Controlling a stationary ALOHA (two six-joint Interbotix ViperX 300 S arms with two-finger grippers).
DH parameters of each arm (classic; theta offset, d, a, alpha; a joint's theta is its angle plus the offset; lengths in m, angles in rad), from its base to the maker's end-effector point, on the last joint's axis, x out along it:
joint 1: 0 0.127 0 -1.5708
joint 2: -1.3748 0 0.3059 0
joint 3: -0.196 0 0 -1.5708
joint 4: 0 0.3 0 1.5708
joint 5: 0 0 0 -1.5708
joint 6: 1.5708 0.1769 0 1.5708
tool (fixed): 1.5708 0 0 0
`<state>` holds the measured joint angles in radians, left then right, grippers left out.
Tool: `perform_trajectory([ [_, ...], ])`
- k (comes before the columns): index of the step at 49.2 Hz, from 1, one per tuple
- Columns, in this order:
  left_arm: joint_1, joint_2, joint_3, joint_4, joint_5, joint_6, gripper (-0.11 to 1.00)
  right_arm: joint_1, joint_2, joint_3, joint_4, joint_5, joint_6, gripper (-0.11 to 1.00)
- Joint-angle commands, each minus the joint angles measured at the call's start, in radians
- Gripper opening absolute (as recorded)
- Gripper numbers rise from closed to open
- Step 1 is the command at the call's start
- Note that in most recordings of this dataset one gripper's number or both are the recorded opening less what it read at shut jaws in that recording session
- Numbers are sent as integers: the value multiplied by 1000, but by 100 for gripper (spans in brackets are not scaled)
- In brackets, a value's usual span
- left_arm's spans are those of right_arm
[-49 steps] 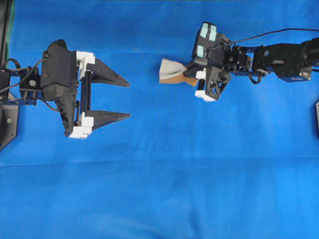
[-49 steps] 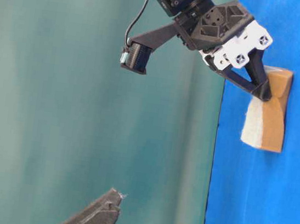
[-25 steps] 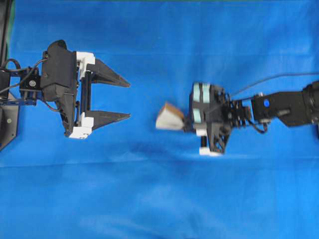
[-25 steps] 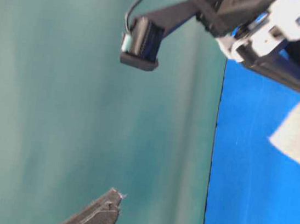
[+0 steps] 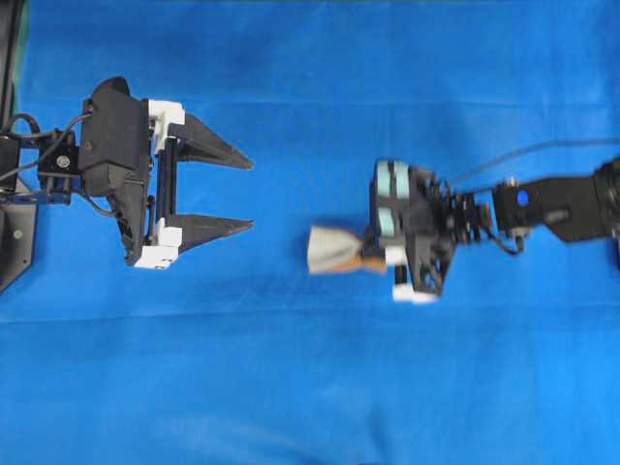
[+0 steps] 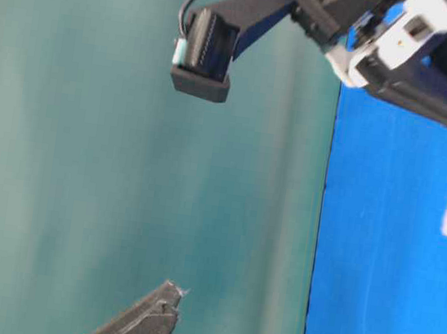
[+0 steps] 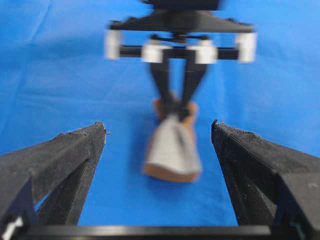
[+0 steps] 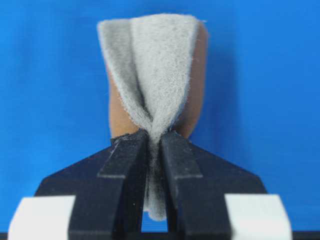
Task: Hand over the sponge with the left arm and wipe it with the right arm.
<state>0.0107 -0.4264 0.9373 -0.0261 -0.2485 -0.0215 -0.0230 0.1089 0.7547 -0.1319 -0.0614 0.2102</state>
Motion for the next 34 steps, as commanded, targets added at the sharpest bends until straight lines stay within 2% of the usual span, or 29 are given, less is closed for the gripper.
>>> perform_trajectory([
  [1, -3, -8, -14, 2, -9, 2, 84, -98, -17, -3, -25, -6, -6, 13],
  [9, -3, -8, -12, 2, -9, 2, 84, -244, 14, -15, -71, -9, -9, 13],
  [16, -3, -8, -12, 0, -9, 0, 84, -318, 26, -28, -101, -15, -9, 13],
  [27, -3, -8, -14, 2, -12, 2, 84, -313, 26, -26, -104, -18, -2, 13],
  [34, -3, -8, -14, 2, -12, 2, 84, -232, 28, -21, -98, -14, 14, 13],
])
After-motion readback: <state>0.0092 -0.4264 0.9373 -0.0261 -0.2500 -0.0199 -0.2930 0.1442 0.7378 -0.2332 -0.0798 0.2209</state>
